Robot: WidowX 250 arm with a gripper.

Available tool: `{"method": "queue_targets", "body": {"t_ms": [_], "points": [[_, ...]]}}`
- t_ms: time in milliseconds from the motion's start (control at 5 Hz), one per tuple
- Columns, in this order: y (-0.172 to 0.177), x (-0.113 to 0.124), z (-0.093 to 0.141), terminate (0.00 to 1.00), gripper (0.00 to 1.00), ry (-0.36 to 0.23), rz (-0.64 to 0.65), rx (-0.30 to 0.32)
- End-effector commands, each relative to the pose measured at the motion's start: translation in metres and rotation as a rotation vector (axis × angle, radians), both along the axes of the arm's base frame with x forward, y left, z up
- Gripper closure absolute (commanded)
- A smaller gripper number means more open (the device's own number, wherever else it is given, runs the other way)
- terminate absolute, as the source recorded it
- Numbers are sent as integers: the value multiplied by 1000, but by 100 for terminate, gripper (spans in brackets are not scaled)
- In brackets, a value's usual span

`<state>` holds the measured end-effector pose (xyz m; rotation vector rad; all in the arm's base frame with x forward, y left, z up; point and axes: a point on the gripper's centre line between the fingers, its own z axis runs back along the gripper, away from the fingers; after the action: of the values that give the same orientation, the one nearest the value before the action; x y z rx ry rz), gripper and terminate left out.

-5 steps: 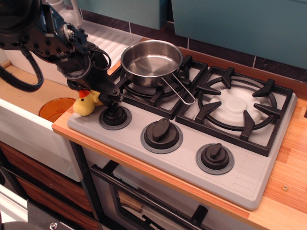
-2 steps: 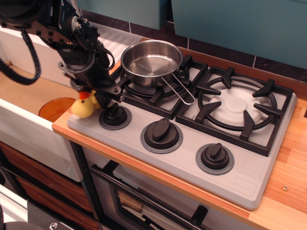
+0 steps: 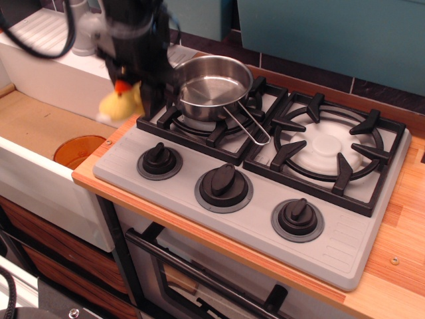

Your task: Put pan on stove and put stuffedduck in pan

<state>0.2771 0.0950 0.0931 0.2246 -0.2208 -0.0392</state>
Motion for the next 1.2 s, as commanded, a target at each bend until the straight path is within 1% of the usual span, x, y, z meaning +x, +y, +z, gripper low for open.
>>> {"method": "queue_targets", "body": {"t_ms": [0, 200, 400, 600, 800, 1000], "points": [[-20, 46, 43, 0, 100, -22, -17, 16], [-29, 66, 42, 0, 100, -30, -22, -1], [-37, 77, 39, 0, 100, -31, -30, -11], [-43, 83, 36, 0, 100, -48, -36, -12], [-47, 87, 33, 0, 0, -84, -37, -10], [-49, 89, 35, 0, 0, -79, -43, -10]]}}
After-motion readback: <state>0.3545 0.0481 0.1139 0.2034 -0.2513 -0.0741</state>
